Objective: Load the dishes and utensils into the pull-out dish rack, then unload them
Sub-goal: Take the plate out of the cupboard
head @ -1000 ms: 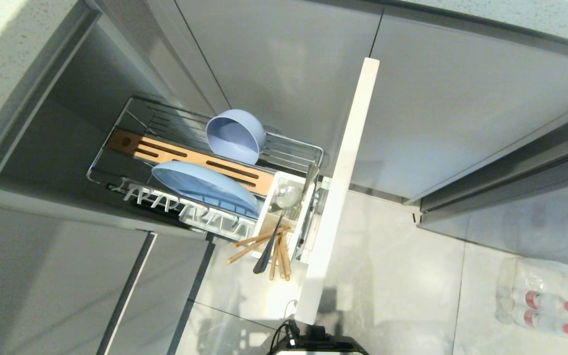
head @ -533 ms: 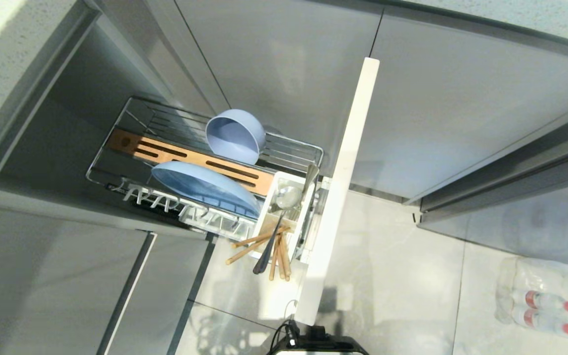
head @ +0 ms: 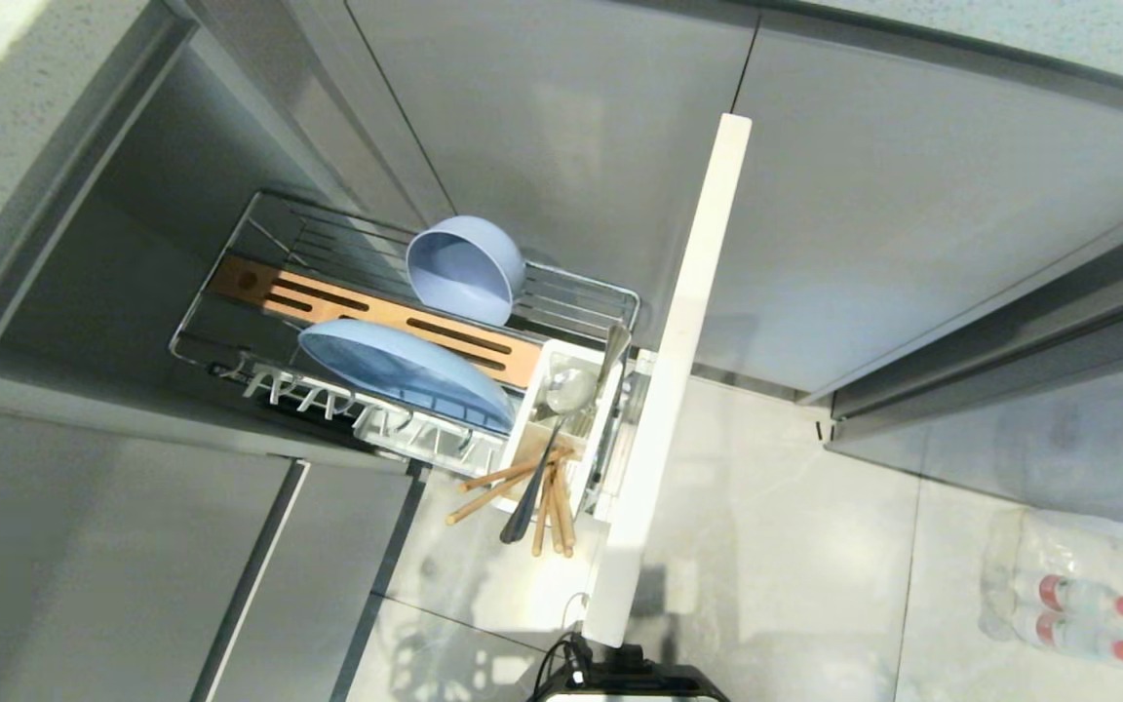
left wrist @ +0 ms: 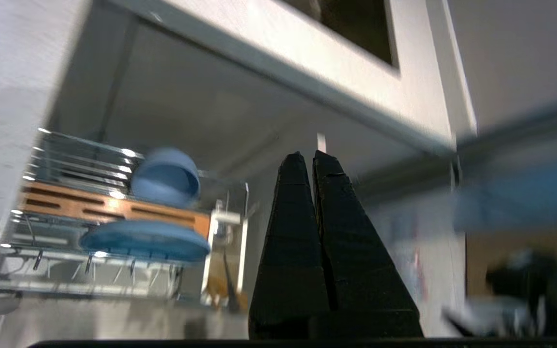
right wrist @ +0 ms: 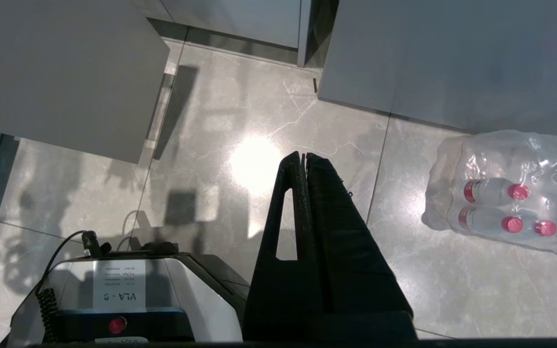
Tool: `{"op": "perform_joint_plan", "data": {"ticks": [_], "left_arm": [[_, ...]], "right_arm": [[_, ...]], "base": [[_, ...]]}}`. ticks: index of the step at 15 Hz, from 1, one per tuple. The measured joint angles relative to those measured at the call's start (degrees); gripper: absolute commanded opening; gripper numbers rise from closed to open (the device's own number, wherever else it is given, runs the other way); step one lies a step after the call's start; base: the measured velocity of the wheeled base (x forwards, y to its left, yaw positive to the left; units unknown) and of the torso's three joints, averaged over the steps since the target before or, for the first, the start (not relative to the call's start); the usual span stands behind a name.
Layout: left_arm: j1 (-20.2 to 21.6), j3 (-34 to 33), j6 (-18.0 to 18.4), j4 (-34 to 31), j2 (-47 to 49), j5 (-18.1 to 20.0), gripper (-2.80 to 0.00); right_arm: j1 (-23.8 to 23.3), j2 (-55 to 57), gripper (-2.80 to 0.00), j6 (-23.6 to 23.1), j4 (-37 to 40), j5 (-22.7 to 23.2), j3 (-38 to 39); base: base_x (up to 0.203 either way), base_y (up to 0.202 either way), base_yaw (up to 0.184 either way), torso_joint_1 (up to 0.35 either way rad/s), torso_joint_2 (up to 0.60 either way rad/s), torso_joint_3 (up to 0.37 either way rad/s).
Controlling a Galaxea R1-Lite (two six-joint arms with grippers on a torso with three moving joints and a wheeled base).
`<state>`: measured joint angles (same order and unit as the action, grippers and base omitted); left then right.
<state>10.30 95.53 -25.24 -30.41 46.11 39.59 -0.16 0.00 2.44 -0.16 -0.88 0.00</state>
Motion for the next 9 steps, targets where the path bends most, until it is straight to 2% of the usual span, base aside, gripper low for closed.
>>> {"op": "perform_joint_plan", "data": {"ticks": [2,3,6,7,9], "left_arm": [[-2.04,-0.96,11.49,-6.35,0.55,4.89,-2.8],[-3.51,-1.65,15.32,-8.74,0.77,6.34,-2.8],[-7.45,-3.77,24.47,-10.2,1.93,11.04,-2.8],[-8.07,-3.74,24.83,-10.27,2.65,11.12,-2.8],[-8.46,-2.24,19.83,-10.27,4.06,9.31,-2.8]], "right_arm": [[0.0,0.0,-2.8,0.01,0.0,0.0,0.0],[0.0,0.0,-2.8,0.01,0.0,0.0,0.0],[0.0,0.0,-2.8,0.0,0.0,0.0,0.0],[0.0,0.0,-2.8,0.02,0.02,0.0,0.0],[0.0,0.0,-2.8,-0.01,0.0,0.02,0.0]], "base": [[0.0,0.0,0.0,0.0,0.0,0.0],[0.0,0.0,0.0,0.0,0.0,0.0],[0.0,0.0,0.0,0.0,0.0,0.0],[0.0,0.0,0.0,0.0,0.0,0.0],[0.0,0.0,0.0,0.0,0.0,0.0]]}}
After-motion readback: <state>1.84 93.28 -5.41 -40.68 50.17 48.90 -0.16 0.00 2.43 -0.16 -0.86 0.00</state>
